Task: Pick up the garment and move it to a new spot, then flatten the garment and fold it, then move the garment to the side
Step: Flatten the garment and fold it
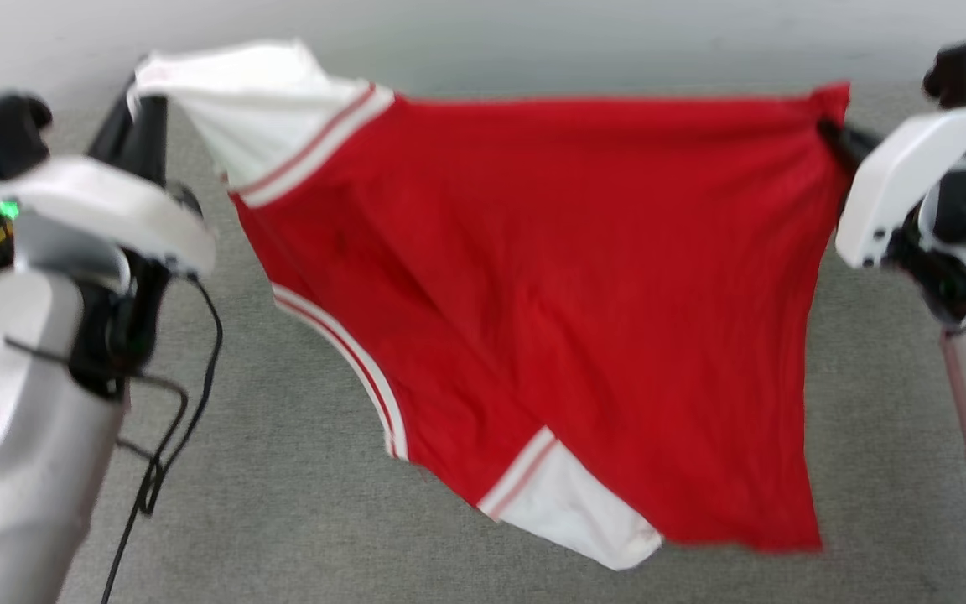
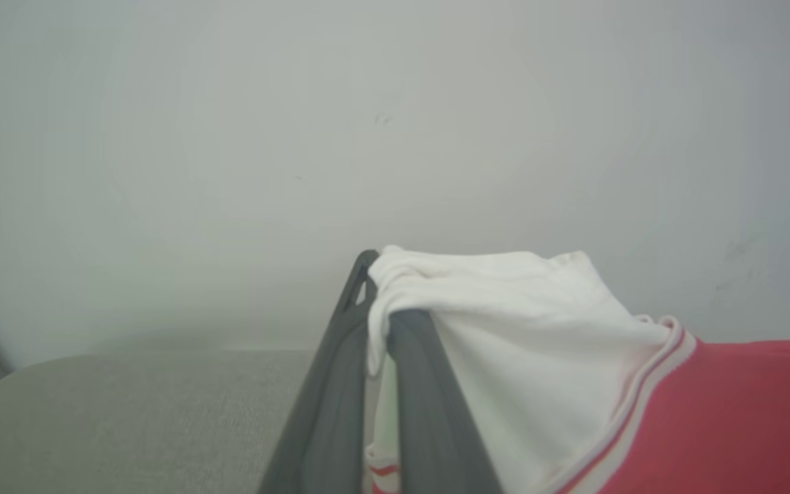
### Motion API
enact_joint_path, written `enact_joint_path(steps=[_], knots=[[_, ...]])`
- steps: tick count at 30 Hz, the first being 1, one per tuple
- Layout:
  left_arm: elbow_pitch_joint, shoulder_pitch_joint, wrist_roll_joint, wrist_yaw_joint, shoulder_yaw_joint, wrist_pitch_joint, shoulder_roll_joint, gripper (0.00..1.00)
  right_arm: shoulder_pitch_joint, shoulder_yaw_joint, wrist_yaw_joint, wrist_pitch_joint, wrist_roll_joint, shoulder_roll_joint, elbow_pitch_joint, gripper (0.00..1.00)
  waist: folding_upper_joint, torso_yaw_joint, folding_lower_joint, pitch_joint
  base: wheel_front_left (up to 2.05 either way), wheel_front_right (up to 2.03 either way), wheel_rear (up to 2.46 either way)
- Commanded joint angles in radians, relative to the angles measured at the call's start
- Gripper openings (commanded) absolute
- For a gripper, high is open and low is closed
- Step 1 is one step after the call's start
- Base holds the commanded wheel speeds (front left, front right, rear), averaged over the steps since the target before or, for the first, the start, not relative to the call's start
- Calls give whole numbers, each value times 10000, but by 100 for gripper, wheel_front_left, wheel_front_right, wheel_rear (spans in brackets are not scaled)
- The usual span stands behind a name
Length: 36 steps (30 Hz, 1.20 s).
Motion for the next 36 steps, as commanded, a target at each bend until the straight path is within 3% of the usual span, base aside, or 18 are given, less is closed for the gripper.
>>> enact_joint_path(steps=[1,10,20,27,36], knots=[[445,-611,69,-158,16,-73,-48,0,-482,-179,-7,-326,-181,172,114,0,0,-130,-1,-45,0,0,0],[3215,-4503,458,-934,80,-597,-302,0,-3194,-1206,-9,-1721,-1269,686,1098,0,0,-400,-1,616,0,0,0],[4691,-7889,747,-1481,214,-914,-118,0,-6286,-2264,-13,-2890,-2148,803,1749,0,0,-373,-1,1882,0,0,0],[5146,-9309,869,-1700,164,-846,4,0,-7900,-2541,-13,-2989,-2596,969,2061,0,0,-215,-1,3249,0,0,0],[6029,-9734,793,-2047,72,-1113,-126,0,-8630,-2350,-13,-3292,-2637,986,2767,0,0,-94,-1,4269,0,0,0]])
